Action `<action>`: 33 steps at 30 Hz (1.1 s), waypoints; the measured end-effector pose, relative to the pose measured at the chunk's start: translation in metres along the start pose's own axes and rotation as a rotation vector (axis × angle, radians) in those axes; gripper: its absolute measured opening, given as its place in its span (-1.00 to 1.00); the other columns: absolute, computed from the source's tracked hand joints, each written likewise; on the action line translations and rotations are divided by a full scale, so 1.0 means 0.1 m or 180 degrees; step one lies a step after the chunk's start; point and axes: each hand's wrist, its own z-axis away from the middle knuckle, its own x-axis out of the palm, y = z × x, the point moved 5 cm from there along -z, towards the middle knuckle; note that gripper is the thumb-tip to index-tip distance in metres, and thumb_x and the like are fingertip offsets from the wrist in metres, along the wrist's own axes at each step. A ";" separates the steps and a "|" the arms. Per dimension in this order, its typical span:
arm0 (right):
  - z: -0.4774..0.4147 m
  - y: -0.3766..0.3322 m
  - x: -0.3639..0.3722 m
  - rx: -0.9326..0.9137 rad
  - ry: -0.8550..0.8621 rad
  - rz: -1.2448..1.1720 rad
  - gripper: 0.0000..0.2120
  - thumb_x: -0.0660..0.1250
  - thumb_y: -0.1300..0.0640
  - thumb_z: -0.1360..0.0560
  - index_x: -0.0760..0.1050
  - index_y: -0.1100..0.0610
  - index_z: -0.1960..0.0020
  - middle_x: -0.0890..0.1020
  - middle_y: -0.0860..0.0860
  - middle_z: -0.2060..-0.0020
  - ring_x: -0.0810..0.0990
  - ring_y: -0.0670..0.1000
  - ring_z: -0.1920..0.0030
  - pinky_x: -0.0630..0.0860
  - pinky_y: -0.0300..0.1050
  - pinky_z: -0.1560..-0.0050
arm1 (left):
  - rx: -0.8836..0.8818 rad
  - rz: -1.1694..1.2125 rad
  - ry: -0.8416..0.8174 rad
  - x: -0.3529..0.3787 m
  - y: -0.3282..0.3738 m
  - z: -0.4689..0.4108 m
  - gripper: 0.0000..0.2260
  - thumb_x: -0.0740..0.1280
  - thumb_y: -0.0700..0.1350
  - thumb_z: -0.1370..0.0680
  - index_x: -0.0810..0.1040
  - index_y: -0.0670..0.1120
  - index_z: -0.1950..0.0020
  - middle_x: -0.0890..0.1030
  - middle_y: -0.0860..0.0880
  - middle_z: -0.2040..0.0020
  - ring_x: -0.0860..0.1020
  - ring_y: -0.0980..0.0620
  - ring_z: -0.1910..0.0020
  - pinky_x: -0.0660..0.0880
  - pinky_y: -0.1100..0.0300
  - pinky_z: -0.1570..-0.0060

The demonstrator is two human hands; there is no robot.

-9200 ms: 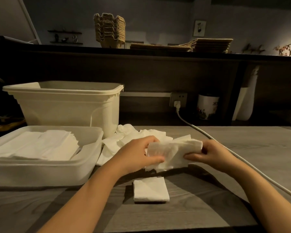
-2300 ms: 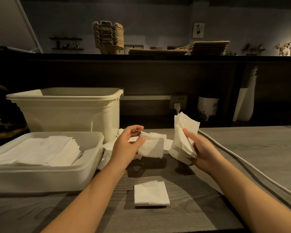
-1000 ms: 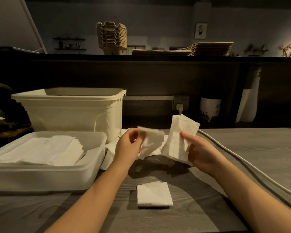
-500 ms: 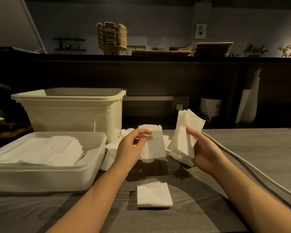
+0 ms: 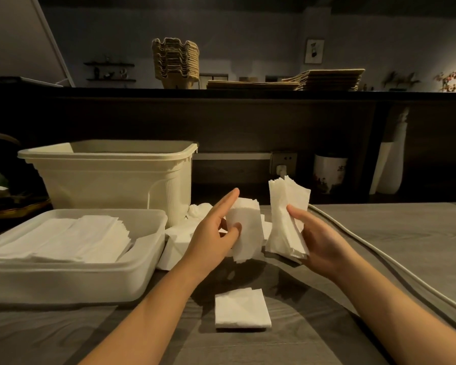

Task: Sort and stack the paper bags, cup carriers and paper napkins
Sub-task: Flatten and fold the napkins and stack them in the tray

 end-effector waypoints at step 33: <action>0.07 -0.01 0.26 -0.1464 -0.0754 0.3015 -0.84 0.37 0.12 -0.47 0.52 -0.16 0.11 0.38 -0.35 -0.08 0.45 -0.26 -0.08 0.52 -0.31 0.03 | -0.0047 0.0513 0.0121 -0.03 0.02 -0.01 -0.83 0.31 -0.19 -0.54 0.51 0.11 0.10 0.57 0.13 0.08 0.55 0.11 0.04 0.57 0.27 0.07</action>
